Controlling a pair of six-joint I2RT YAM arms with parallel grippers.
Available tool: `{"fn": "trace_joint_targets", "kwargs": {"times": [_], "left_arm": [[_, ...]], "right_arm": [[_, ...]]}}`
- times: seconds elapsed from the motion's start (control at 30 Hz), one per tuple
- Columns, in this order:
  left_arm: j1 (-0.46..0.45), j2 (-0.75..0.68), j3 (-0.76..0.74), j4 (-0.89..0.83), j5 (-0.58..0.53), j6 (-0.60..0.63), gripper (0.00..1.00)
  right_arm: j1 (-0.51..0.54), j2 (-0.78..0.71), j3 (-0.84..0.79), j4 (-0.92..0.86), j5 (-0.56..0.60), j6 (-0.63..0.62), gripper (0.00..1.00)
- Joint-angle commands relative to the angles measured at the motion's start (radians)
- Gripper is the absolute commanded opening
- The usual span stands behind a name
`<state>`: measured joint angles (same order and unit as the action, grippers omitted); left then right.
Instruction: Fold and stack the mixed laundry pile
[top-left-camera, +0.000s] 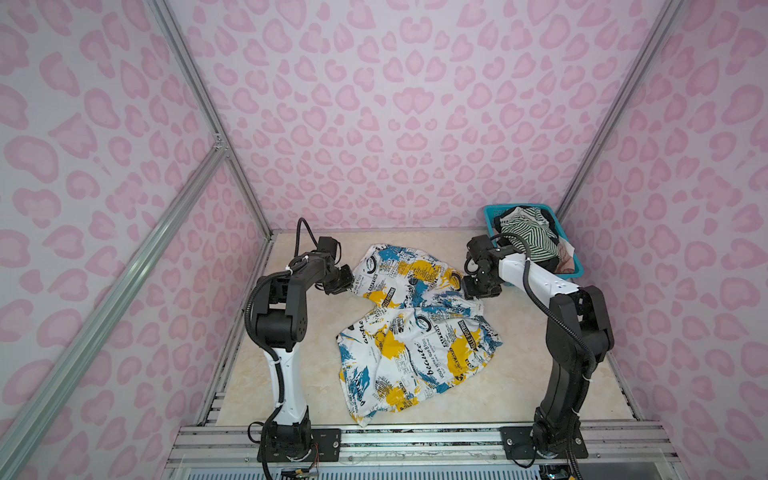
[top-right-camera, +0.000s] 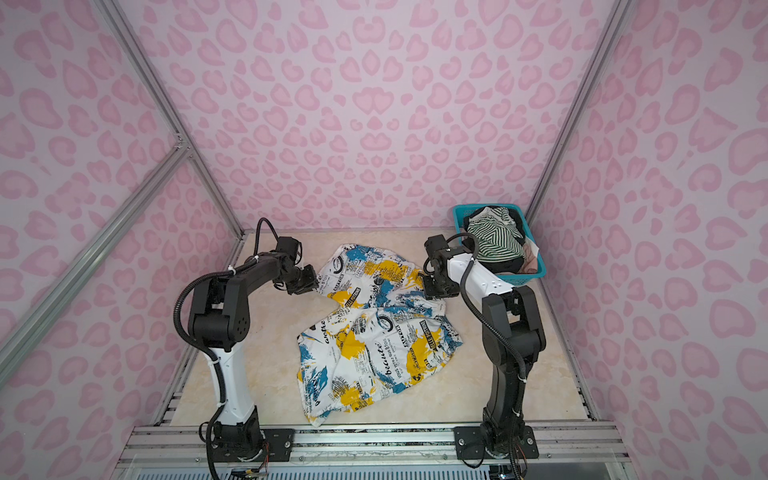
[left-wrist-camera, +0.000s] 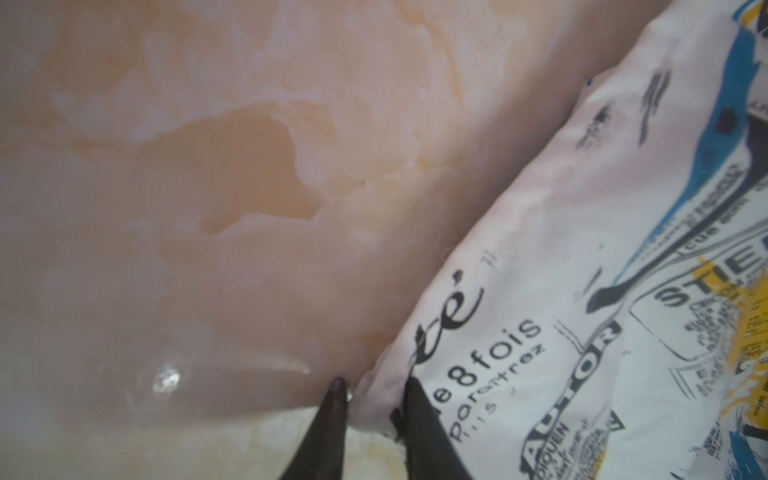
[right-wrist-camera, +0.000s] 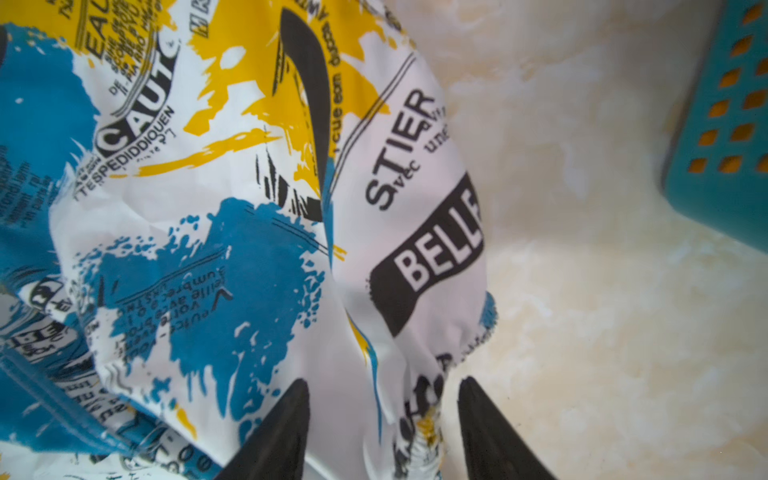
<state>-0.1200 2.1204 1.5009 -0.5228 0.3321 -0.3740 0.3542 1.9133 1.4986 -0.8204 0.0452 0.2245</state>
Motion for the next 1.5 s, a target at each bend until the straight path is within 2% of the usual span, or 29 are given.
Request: {"fn": "trace_joint_targets", "kwargs": {"times": [0.0, 0.03, 0.17, 0.3, 0.43, 0.53, 0.63, 0.7, 0.77, 0.8, 0.87, 0.97, 1.07, 1.2, 1.37, 1.47], "left_arm": [[-0.002, -0.039, -0.042, -0.027, -0.004, -0.022, 0.05], [-0.003, -0.062, -0.084, -0.023, -0.004, -0.025, 0.02], [-0.003, -0.164, -0.17, -0.016, 0.017, -0.041, 0.02], [-0.021, -0.275, -0.253, -0.053, 0.032, -0.031, 0.02], [-0.082, -0.37, -0.32, -0.157, 0.08, -0.005, 0.04], [-0.147, -0.431, -0.367, -0.207, 0.096, -0.002, 0.14], [-0.165, -0.488, -0.39, -0.224, 0.09, -0.018, 0.27], [-0.164, -0.525, -0.372, -0.232, 0.045, -0.026, 0.41], [-0.156, -0.539, -0.335, -0.237, -0.002, -0.026, 0.5], [-0.144, -0.531, -0.3, -0.236, -0.033, -0.029, 0.54], [-0.11, -0.495, -0.234, -0.22, -0.067, -0.026, 0.54], [-0.044, -0.39, -0.144, -0.119, -0.091, -0.037, 0.52], [0.012, -0.226, 0.014, -0.075, -0.056, -0.041, 0.51], [0.031, -0.029, 0.216, -0.101, -0.039, -0.003, 0.54], [0.037, 0.125, 0.332, -0.069, 0.086, 0.026, 0.56], [0.037, 0.178, 0.357, -0.078, 0.12, 0.03, 0.56]], "right_arm": [[-0.021, 0.023, 0.032, 0.034, -0.026, 0.015, 0.63], [-0.026, 0.037, 0.04, 0.038, -0.043, 0.017, 0.63], [-0.036, 0.13, 0.133, 0.039, -0.085, 0.029, 0.63], [-0.032, 0.208, 0.173, 0.016, -0.094, 0.029, 0.55], [-0.031, 0.207, 0.133, 0.032, -0.078, 0.03, 0.5], [-0.031, 0.208, 0.126, 0.023, -0.066, 0.02, 0.49], [-0.024, 0.213, 0.138, 0.0, -0.056, -0.011, 0.47], [-0.009, 0.219, 0.154, -0.027, -0.036, -0.045, 0.45], [0.011, 0.223, 0.169, -0.054, -0.001, -0.078, 0.44], [0.025, 0.229, 0.182, -0.077, 0.028, -0.091, 0.43], [0.037, 0.233, 0.189, -0.092, 0.06, -0.103, 0.41], [0.038, 0.229, 0.181, -0.084, 0.048, -0.094, 0.39], [0.038, 0.224, 0.183, -0.084, 0.041, -0.087, 0.38], [0.038, 0.217, 0.189, -0.08, 0.035, -0.088, 0.38], [0.04, 0.21, 0.187, -0.066, 0.02, -0.095, 0.37], [0.039, 0.208, 0.187, -0.061, 0.023, -0.096, 0.37]]}}
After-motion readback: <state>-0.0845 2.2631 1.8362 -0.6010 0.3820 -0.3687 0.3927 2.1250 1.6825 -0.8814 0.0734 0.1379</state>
